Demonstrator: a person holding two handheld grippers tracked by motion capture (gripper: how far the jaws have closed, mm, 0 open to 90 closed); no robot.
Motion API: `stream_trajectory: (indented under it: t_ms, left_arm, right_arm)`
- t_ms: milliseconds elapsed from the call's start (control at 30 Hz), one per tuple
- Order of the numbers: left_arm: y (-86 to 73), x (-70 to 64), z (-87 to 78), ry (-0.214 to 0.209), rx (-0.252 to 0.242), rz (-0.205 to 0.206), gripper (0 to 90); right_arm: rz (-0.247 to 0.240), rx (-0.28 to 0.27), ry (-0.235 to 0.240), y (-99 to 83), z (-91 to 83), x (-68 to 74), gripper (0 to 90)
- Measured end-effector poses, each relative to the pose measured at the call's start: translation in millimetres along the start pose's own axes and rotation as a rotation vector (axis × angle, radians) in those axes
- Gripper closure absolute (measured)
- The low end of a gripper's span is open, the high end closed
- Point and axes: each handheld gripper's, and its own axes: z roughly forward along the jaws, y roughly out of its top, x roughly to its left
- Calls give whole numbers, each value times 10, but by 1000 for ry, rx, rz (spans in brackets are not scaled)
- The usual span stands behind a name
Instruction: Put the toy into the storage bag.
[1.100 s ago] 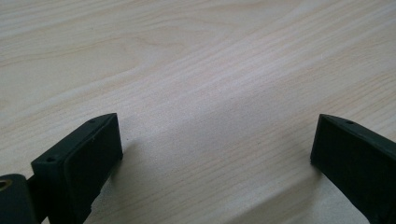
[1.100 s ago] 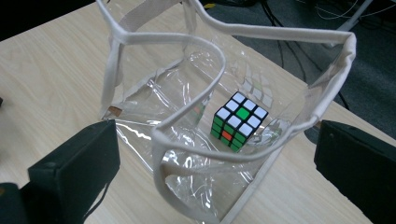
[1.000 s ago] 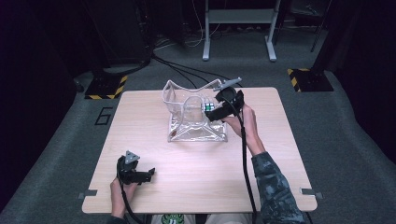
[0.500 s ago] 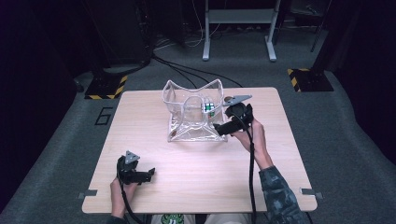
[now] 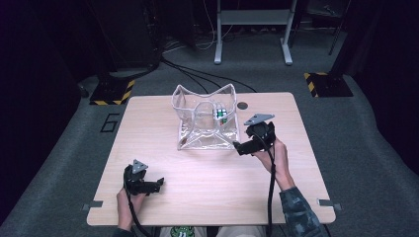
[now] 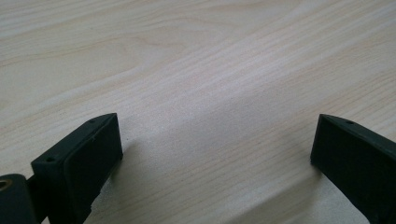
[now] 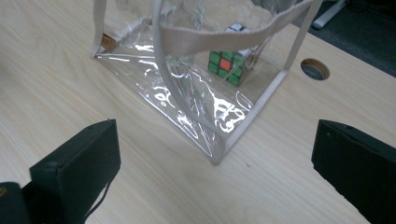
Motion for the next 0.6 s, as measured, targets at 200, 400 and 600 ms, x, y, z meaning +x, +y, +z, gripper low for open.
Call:
stream_trajectory:
  t_ms: [200, 400, 600]
  left_arm:
    - [0, 0, 0, 0, 0, 0, 19]
    - [-1, -2, 1, 0, -1, -3, 19]
    - [0, 0, 0, 0, 0, 0, 19]
  right_arm:
    - [18, 22, -6, -210, 20, -4, 3]
    - [46, 33, -16, -431, 33, -17, 4]
    - [78, 50, -27, -653, 51, -16, 5]
